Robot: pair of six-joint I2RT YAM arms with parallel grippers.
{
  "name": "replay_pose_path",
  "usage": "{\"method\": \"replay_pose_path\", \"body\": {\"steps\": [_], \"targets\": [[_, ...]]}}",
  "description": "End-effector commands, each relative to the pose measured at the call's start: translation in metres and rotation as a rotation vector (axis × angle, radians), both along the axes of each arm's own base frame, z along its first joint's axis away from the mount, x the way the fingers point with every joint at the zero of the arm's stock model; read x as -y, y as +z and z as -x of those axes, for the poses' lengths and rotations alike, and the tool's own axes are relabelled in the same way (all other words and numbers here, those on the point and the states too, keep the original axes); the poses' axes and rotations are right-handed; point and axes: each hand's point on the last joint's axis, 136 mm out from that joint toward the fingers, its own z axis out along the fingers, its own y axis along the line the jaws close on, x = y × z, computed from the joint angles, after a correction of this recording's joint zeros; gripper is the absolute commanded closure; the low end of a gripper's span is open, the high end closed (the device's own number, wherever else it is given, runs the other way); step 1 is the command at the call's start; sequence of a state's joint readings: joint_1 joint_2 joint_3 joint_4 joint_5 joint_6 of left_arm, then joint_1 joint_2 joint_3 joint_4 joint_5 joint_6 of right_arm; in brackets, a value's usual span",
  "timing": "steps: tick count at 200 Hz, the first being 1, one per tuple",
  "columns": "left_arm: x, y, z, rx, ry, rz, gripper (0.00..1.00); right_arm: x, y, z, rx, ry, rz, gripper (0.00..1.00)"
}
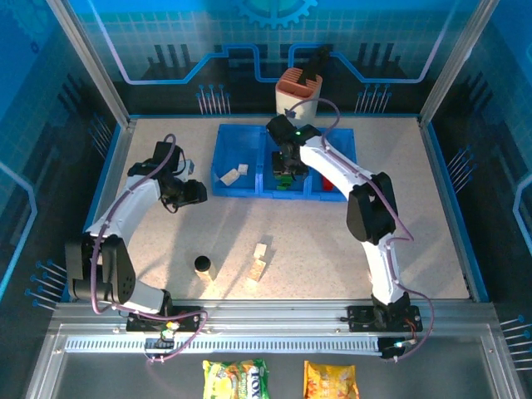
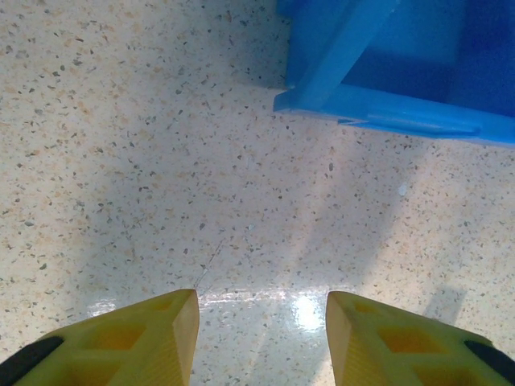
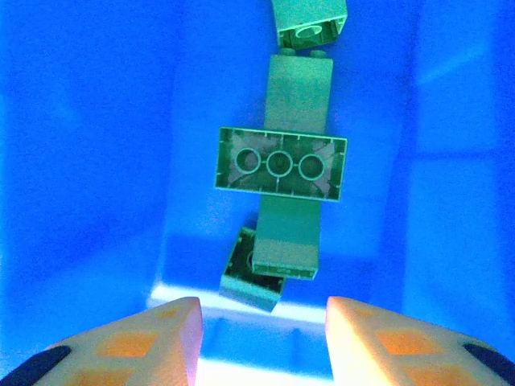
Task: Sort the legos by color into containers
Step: Place the lego in the container, then pick up the lego from the middle-left of the table.
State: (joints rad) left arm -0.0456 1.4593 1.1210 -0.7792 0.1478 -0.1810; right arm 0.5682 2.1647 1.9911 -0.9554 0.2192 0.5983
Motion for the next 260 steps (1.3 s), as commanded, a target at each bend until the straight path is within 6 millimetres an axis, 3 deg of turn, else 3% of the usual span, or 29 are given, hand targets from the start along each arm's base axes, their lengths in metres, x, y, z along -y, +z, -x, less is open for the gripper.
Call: {"method": "replay_pose_path", "body": {"steps": [1, 70, 139, 185, 260], "targets": [[0.002, 0.009, 0.003, 0.020, -0.008, 0.026, 0.54, 0.004, 0.018, 0.018, 0.008, 0.019, 0.012, 0.54], [0.019, 0.019, 0.013, -0.002, -0.047, 0.008, 0.52, 0.024, 0.042, 0.050, 0.053, 0.027, -0.014, 0.55], [0.068, 0.020, 0.035, -0.029, -0.134, -0.031, 0.52, 0.058, 0.044, 0.074, 0.072, -0.001, -0.028, 0.55], [0.096, 0.004, 0.059, -0.080, -0.167, -0.057, 0.52, 0.080, 0.040, 0.088, 0.076, -0.031, -0.036, 0.55], [0.144, -0.029, 0.115, -0.174, -0.256, -0.107, 0.50, 0.104, 0.037, 0.098, 0.083, -0.064, -0.045, 0.55]]}}
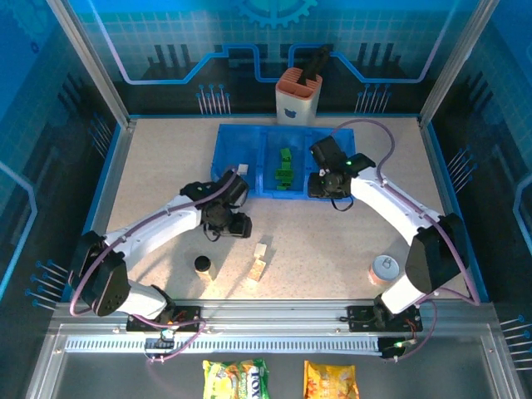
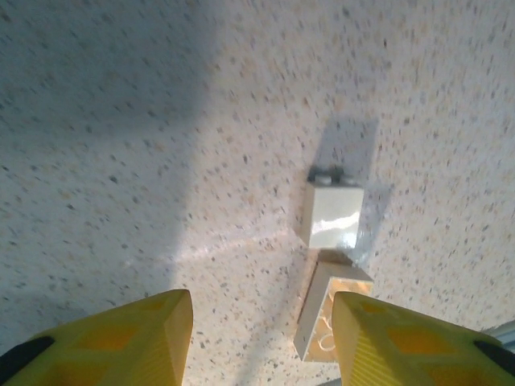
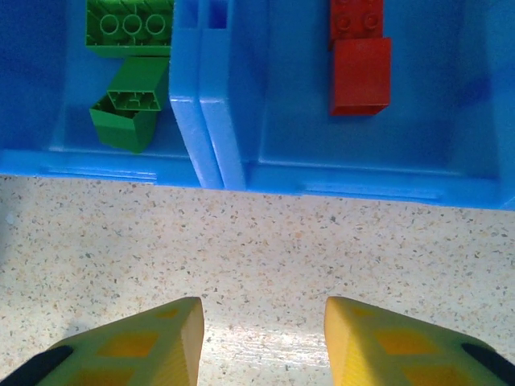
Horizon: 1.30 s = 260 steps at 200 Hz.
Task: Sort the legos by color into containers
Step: Pick up the lego from the middle-left of the table.
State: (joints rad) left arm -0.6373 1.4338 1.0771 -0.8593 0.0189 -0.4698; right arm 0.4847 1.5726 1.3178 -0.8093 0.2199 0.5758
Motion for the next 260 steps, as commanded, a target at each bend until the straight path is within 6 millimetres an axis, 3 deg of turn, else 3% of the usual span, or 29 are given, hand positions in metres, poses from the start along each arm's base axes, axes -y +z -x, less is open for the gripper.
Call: {"method": "replay_pose_path", "body": {"steps": [1, 56, 113, 191, 260], "targets": [[0.007, -0.013, 0.020, -0.043, 0.022, -0.036, 0.50, 0.005, 0.007, 0.001, 0.025, -0.001, -0.021, 0.55], [0.040, -0.056, 0.061, -0.137, -0.053, -0.104, 0.45, 0.010, 0.009, 0.003, 0.033, -0.008, -0.027, 0.55], [0.048, -0.091, 0.078, -0.204, -0.091, -0.182, 0.48, 0.014, 0.009, 0.005, 0.030, -0.008, -0.021, 0.56], [0.049, -0.095, 0.077, -0.202, -0.103, -0.191, 0.64, 0.015, 0.007, 0.006, 0.025, -0.012, -0.021, 0.56], [0.042, -0.070, 0.059, -0.159, -0.087, -0.194, 0.66, 0.017, 0.011, 0.007, 0.025, -0.011, -0.011, 0.56]]}}
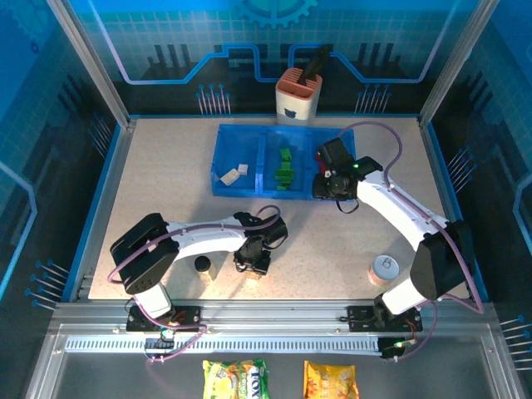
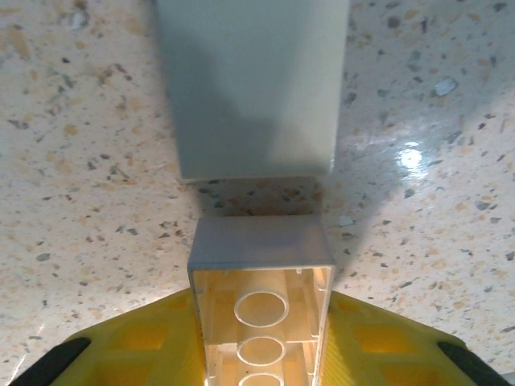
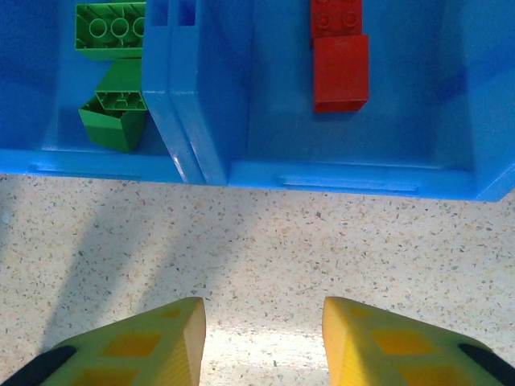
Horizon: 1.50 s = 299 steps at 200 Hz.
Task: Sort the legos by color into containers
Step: Pick up the lego from the middle-left of the table, then place the lego in the container.
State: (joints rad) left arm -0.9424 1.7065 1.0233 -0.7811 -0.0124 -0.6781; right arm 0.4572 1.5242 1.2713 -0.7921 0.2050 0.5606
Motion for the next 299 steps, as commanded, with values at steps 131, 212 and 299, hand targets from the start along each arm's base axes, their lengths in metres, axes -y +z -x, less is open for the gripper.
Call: {"method": "replay_pose_path", "body": {"steps": [131, 212, 299], "targets": [[-0.048, 0.104, -0.178, 0.246, 0.095, 0.104, 0.64, 0.020, 0.029, 0.019, 0.017, -0.035, 0.029, 0.57], [-0.072, 0.095, -0.267, 0.288, 0.141, 0.122, 0.64, 0.031, 0.039, 0.040, 0.018, -0.056, 0.037, 0.57], [-0.064, 0.056, -0.309, 0.261, 0.153, 0.125, 0.61, 0.030, 0.041, 0.051, 0.018, -0.057, 0.035, 0.57]]}}
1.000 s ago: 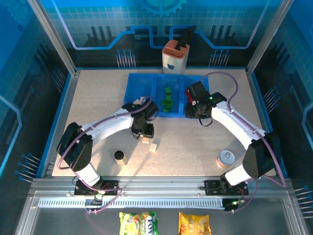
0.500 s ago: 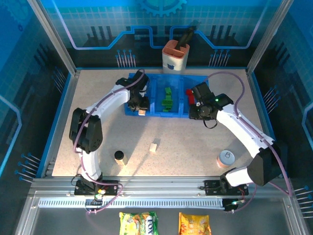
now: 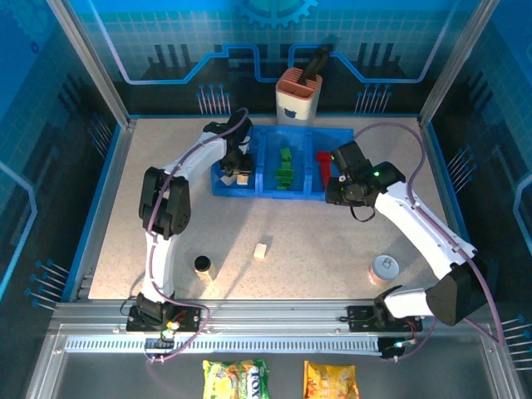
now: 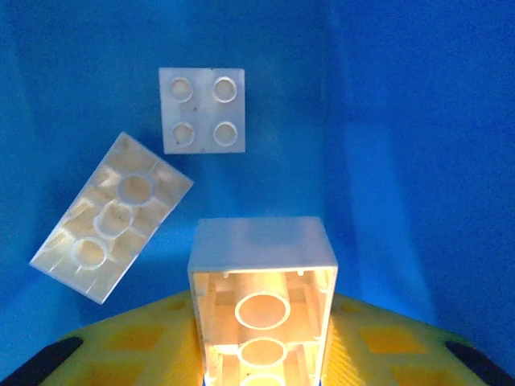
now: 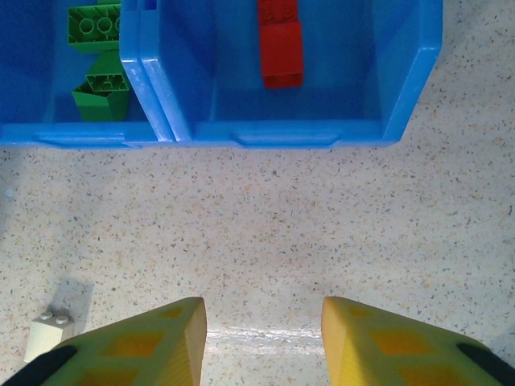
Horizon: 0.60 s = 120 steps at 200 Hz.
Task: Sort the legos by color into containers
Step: Place the lego in the container.
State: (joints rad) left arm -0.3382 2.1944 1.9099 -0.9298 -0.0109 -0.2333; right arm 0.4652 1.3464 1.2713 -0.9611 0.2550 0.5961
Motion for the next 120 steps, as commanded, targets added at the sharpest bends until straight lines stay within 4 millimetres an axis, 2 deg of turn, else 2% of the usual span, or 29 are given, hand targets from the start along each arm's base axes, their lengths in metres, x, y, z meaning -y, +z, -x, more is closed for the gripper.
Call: {"method": "replay_pose_path", "body": {"steps": [1, 29, 49, 120], "targets": [[0.002, -0.003, -0.009, 0.003, -0.008, 0.009, 0.61, 0.003, 0.001, 0.010, -0.008, -0.012, 0.013, 0.57], [-0.001, -0.007, -0.010, -0.004, -0.002, -0.012, 0.58, 0.002, 0.001, 0.013, -0.008, -0.010, 0.018, 0.57], [-0.001, -0.004, -0.009, 0.002, -0.001, -0.008, 0.56, 0.002, 0.001, 0.014, -0.006, -0.009, 0.019, 0.57], [-0.001, 0.030, 0.002, 0.040, 0.001, 0.024, 0.57, -0.002, 0.004, 0.012, 0.005, -0.001, 0.018, 0.57]]}}
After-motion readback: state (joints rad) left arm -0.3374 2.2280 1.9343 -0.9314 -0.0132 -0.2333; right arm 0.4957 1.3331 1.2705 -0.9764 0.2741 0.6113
